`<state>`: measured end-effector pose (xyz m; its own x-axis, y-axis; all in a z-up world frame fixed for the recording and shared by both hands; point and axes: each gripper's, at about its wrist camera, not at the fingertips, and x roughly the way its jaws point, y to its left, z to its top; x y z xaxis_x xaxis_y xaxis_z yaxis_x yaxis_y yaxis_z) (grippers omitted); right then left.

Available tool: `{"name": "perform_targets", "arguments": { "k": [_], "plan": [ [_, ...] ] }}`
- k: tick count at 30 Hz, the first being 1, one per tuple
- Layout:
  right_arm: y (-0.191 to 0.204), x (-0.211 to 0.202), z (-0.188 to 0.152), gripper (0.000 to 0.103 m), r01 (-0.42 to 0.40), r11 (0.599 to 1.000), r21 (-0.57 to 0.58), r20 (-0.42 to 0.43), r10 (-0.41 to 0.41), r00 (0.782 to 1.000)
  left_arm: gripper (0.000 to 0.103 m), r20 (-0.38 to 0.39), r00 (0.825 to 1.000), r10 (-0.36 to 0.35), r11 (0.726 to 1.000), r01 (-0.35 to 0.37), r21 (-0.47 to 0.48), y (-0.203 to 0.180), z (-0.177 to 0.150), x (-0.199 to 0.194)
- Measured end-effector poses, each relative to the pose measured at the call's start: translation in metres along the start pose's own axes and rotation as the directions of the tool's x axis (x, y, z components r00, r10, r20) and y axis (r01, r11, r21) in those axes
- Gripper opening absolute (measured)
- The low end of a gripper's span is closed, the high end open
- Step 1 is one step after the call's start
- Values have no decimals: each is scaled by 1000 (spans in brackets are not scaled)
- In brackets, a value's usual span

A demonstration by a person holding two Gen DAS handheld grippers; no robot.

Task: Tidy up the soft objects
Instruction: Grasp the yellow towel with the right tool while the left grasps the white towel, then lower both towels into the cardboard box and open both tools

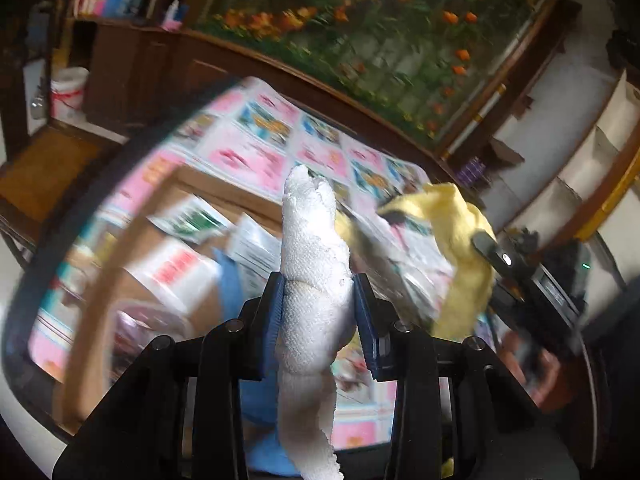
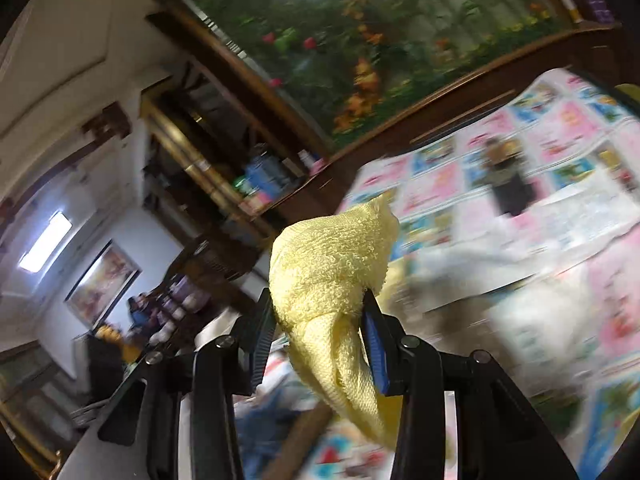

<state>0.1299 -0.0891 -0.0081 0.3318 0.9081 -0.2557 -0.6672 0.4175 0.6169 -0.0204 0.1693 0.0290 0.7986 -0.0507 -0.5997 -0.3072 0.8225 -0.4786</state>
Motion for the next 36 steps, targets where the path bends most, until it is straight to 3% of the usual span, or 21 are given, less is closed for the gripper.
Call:
{"name": "perform_targets", "arguments": {
  "k": [6, 9, 16, 19, 22, 24, 26, 27, 28, 30, 32, 36],
  "plan": [
    [58, 71, -18, 40, -8, 997, -78, -152, -4, 988, 34, 13, 997, 73, 997, -73, -20, 45, 26, 7],
    [70, 104, -28, 40, 5, 994, -105, -188, -25, 982, 34, 13, 991, 130, 991, -130, -4, 63, 34, 14],
    [69, 154, -43, 40, 106, 983, -147, -239, -140, 961, 34, -49, 971, 233, 972, -232, 24, 91, 30, 46],
    [57, 168, -53, 41, 165, 974, -153, -272, -202, 941, 34, -116, 958, 263, 965, -262, 25, 100, 24, 64],
    [48, 177, -63, 43, 190, 971, -147, -323, -228, 919, 35, -124, 953, 277, 961, -276, 23, 103, 21, 71],
    [43, 179, -67, 47, 204, 969, -140, -335, -240, 911, 40, -127, 950, 284, 959, -282, 31, 101, 22, 71],
    [44, 179, -70, 50, 205, 970, -132, -352, -239, 905, 46, -183, 943, 277, 961, -275, 35, 103, 22, 79],
    [42, 178, -70, 54, 184, 976, -114, -364, -214, 907, 46, -213, 943, 257, 966, -257, 26, 105, 21, 81],
    [43, 177, -69, 57, 169, 980, -102, -362, -195, 912, 46, -196, 954, 227, 973, -232, -1, 106, 20, 76],
    [50, 163, -67, 78, 108, 989, -97, -331, -135, 934, 50, -87, 982, 165, 984, -169, -46, 102, 22, 56],
    [58, 147, -65, 80, 86, 990, -115, -286, -116, 951, 81, -2, 984, 176, 983, -176, -60, 96, 20, 41],
    [67, 114, -63, 80, 39, 993, -108, -272, -67, 960, 81, 22, 975, 223, 973, -222, -60, 78, 15, 28]
  ]
}}
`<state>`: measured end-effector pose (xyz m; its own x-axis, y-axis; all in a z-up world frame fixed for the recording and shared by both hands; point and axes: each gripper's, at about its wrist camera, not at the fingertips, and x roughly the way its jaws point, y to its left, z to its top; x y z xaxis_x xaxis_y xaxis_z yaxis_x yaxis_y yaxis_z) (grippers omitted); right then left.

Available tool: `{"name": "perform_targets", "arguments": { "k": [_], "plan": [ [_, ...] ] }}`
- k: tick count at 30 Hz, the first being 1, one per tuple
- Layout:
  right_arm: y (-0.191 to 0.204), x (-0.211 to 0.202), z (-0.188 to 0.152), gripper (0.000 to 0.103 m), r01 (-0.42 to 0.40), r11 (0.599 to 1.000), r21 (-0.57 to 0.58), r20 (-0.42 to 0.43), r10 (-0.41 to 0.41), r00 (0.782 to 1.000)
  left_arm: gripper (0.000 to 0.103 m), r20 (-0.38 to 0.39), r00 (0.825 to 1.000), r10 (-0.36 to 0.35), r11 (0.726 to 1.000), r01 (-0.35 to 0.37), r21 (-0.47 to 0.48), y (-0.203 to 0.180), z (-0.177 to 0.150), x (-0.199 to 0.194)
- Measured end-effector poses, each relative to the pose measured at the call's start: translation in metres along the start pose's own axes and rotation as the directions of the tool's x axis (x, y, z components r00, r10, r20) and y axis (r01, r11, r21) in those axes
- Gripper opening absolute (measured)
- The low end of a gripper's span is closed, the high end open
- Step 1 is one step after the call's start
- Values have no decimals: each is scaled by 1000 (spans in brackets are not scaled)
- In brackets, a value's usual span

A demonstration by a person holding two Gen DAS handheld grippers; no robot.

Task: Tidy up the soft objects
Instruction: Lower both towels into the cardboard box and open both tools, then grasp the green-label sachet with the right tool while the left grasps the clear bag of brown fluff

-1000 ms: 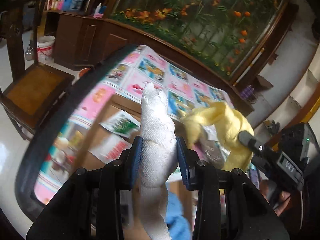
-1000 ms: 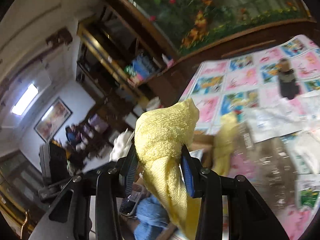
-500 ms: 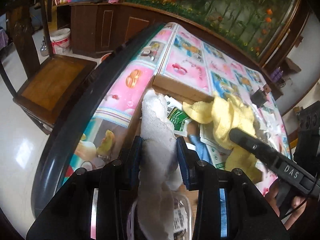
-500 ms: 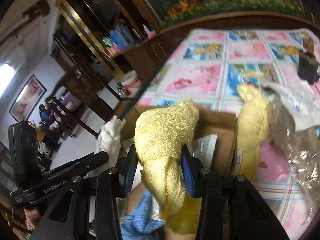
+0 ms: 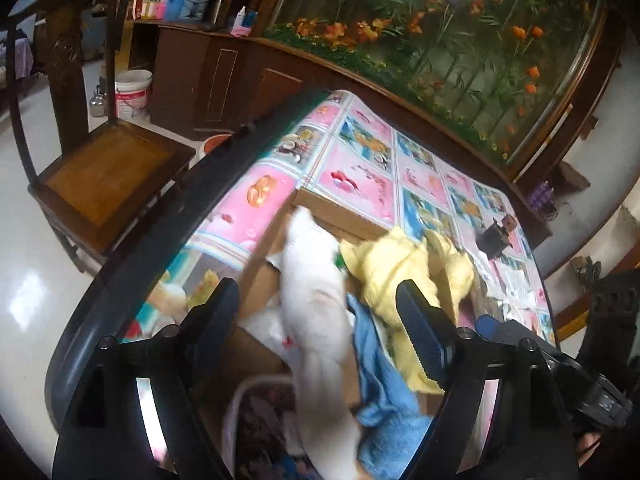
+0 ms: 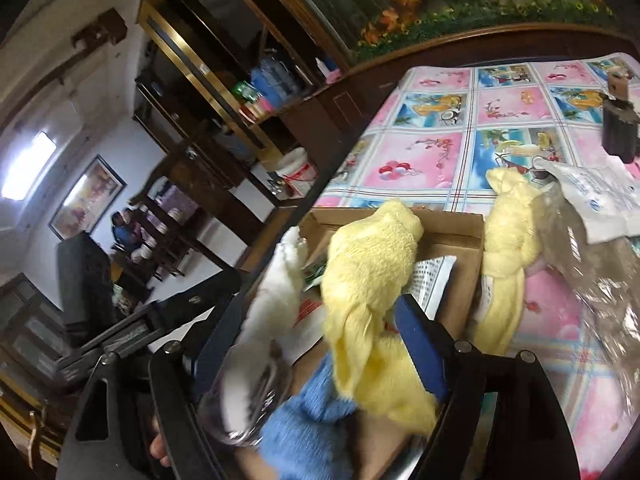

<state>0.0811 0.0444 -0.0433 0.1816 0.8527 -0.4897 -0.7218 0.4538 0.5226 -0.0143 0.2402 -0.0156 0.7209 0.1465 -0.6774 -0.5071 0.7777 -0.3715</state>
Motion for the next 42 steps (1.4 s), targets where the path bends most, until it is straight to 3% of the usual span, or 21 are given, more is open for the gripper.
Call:
{"name": "perform_targets", "arguments": {
  "k": [7, 11, 18, 25, 32, 35, 37, 40, 42],
  "plan": [
    [-16, -57, -26, 80, -47, 998, 35, 20, 46, 999, 81, 101, 995, -18, 997, 11, 75, -42, -31, -40],
    [-37, -81, -41, 80, -28, 996, 84, 18, 27, 999, 81, 59, 994, -88, 990, 81, 113, -69, -49, -44],
    [-76, -126, -68, 80, 120, 984, 131, 44, -127, 991, 81, -60, 982, -178, 961, 187, 203, -127, -76, -33],
    [-101, -150, -76, 79, 179, 971, 159, 63, -190, 980, 81, -163, 971, -175, 936, 215, 277, -163, -83, -11],
    [-142, -176, -62, 80, 259, 944, 204, 85, -280, 956, 81, -228, 955, -190, 933, 248, 262, -179, -84, 9],
    [-160, -172, -49, 80, 300, 929, 215, 56, -318, 946, 81, -241, 953, -184, 931, 247, 267, -188, -86, 15],
    [-172, -163, -43, 80, 362, 899, 247, 12, -376, 926, 81, -242, 953, -185, 931, 249, 268, -191, -87, 16],
    [-188, -144, -42, 79, 399, 866, 300, -52, -403, 914, 81, -237, 956, -175, 932, 238, 273, -195, -86, 16],
    [-191, -133, -44, 71, 398, 860, 319, -70, -397, 915, 81, -261, 948, -180, 931, 250, 267, -198, -85, 19]
  ]
}}
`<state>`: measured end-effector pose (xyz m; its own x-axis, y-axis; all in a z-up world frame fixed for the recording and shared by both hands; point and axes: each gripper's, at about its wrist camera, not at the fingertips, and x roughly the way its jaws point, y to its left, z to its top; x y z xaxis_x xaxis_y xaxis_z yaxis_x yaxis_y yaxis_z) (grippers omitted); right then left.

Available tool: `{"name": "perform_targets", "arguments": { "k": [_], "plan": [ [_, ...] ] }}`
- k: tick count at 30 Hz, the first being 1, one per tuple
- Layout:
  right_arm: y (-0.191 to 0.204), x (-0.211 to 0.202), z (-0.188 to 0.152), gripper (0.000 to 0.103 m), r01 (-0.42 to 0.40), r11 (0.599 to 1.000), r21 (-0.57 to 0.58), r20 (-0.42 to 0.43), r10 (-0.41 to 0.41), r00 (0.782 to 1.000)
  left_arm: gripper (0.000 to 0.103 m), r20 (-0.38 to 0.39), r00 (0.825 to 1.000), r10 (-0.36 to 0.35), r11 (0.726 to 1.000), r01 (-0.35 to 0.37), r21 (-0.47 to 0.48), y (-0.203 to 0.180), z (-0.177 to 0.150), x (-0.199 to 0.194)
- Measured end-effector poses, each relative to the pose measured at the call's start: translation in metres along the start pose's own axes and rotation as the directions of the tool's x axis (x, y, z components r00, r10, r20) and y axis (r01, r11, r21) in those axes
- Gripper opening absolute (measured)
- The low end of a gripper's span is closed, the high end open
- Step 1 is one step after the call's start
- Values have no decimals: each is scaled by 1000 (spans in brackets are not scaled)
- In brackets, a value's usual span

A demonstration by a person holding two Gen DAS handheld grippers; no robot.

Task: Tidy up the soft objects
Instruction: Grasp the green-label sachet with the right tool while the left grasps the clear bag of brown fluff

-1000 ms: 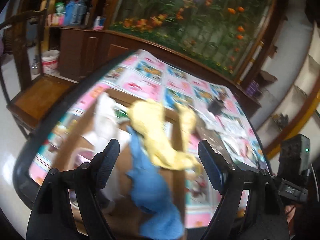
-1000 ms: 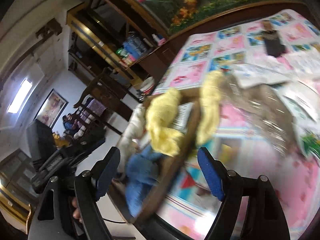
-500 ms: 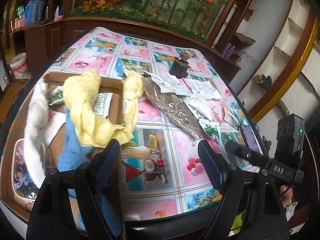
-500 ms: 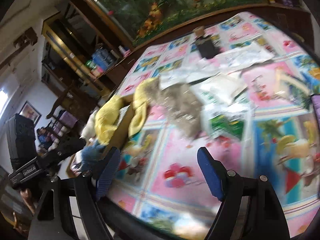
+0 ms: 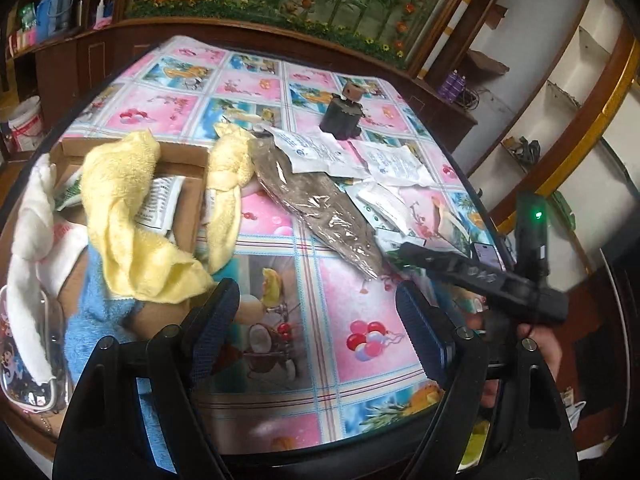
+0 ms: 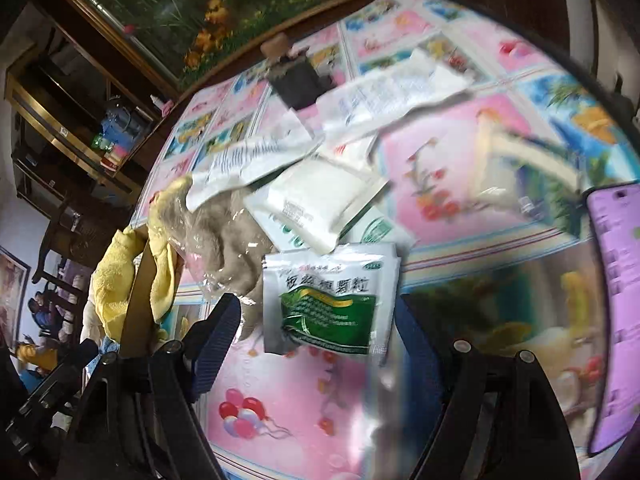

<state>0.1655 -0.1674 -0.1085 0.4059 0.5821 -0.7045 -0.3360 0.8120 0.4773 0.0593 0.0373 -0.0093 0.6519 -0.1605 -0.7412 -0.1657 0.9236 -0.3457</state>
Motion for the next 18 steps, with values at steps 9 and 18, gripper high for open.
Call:
{"name": "perform_targets", "arguments": {
  "k": [9, 18],
  "plan": [
    [8, 1, -12, 46, 101, 993, -64, 52, -98, 994, 81, -110, 994, 4, 1000, -5, -3, -18, 34, 55],
    [11, -2, -18, 33, 96, 992, -82, 58, -91, 994, 75, -227, 973, -38, 981, -7, -195, 7, 56, 135]
  ]
}}
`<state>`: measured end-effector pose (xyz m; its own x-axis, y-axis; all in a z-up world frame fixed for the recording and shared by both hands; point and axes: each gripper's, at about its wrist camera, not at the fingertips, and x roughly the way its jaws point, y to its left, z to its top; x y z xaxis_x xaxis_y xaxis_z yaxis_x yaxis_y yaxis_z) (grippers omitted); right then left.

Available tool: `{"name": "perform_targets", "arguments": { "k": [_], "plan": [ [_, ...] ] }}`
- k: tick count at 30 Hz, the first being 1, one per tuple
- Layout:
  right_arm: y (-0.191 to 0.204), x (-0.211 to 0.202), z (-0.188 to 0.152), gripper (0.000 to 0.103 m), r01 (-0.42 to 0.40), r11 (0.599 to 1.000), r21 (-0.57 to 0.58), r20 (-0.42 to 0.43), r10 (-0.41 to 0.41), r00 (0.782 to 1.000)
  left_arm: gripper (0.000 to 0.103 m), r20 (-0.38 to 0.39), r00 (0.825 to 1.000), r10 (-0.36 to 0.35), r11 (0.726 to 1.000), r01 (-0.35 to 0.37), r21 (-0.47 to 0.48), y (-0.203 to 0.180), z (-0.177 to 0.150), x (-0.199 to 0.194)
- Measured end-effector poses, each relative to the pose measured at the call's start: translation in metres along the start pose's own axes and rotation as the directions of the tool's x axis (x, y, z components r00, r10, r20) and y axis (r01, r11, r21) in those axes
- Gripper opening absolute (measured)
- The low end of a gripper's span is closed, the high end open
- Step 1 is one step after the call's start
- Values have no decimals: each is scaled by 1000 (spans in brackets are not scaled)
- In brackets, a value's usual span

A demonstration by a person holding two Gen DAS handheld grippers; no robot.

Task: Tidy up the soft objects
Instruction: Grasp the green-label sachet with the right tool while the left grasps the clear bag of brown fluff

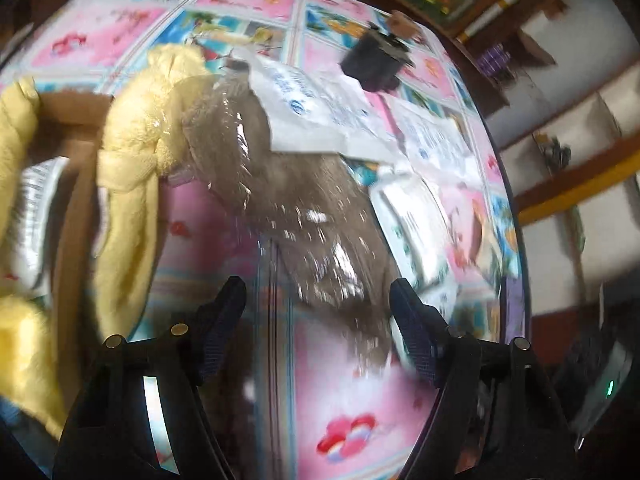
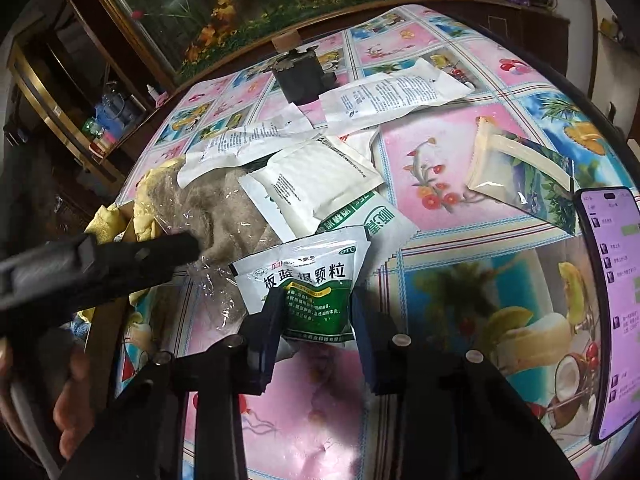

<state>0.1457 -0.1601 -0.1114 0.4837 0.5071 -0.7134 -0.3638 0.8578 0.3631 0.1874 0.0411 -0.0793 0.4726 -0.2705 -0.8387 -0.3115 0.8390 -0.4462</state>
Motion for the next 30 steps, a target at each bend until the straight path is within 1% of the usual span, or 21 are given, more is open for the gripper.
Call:
{"name": "perform_targets", "arguments": {
  "k": [1, 2, 3, 4, 5, 8, 11, 15, 16, 18, 20, 22, 25, 30],
  "plan": [
    [0, 0, 0, 33, 0, 1000, -1, 2, 0, 1000, 73, 23, 1000, -11, 1000, 12, -25, 2, 4, 0],
    [0, -1, -1, 32, -4, 1000, 1, 5, 4, 1000, 60, 39, 999, -2, 999, 3, -44, 3, 7, 0],
    [-1, -1, -2, 32, -12, 1000, 7, 8, 12, 1000, 50, 44, 999, 9, 999, -7, -49, 3, 8, 1],
    [-2, -1, -2, 32, -16, 1000, 6, 9, 16, 1000, 34, 41, 999, 20, 999, -18, -50, 3, 9, 4],
    [-2, -2, -3, 31, -20, 1000, 5, 11, 20, 1000, 21, 29, 1000, 12, 999, -11, -42, 3, 9, 8],
    [-3, -4, -5, 29, -43, 999, 5, 13, 43, 999, 11, 4, 1000, -26, 998, 26, -50, 3, 4, 6],
    [-8, -10, -10, 29, -95, 995, 36, 16, 95, 995, 10, 8, 997, -74, 995, 75, -63, 8, -8, -11],
    [-9, -22, -23, 29, -126, 991, 39, 15, 126, 992, 10, -44, 992, -122, 991, 119, -61, 18, -37, -32],
    [-9, -24, -26, 29, -125, 992, 35, 16, 124, 992, 10, -50, 991, -124, 992, 121, -46, 19, -45, -37],
    [-7, -29, -32, 29, -139, 990, 35, 16, 139, 990, 10, -77, 992, -98, 995, 97, -21, 23, -61, -44],
    [-8, -29, -34, 29, -142, 989, 50, 7, 142, 990, 10, -92, 988, -127, 992, 126, -21, 29, -74, -53],
    [-5, -33, -35, 29, -181, 982, 62, 24, 179, 983, 10, -77, 986, -151, 989, 150, -19, 33, -83, -64],
    [6, -38, -35, 29, -192, 980, 40, 42, 191, 981, 10, -36, 981, -192, 981, 193, 3, 37, -93, -87],
    [34, -43, -31, 29, -252, 968, -3, 65, 251, 966, 10, 40, 964, -262, 965, 261, 28, 46, -100, -125]
  ]
}}
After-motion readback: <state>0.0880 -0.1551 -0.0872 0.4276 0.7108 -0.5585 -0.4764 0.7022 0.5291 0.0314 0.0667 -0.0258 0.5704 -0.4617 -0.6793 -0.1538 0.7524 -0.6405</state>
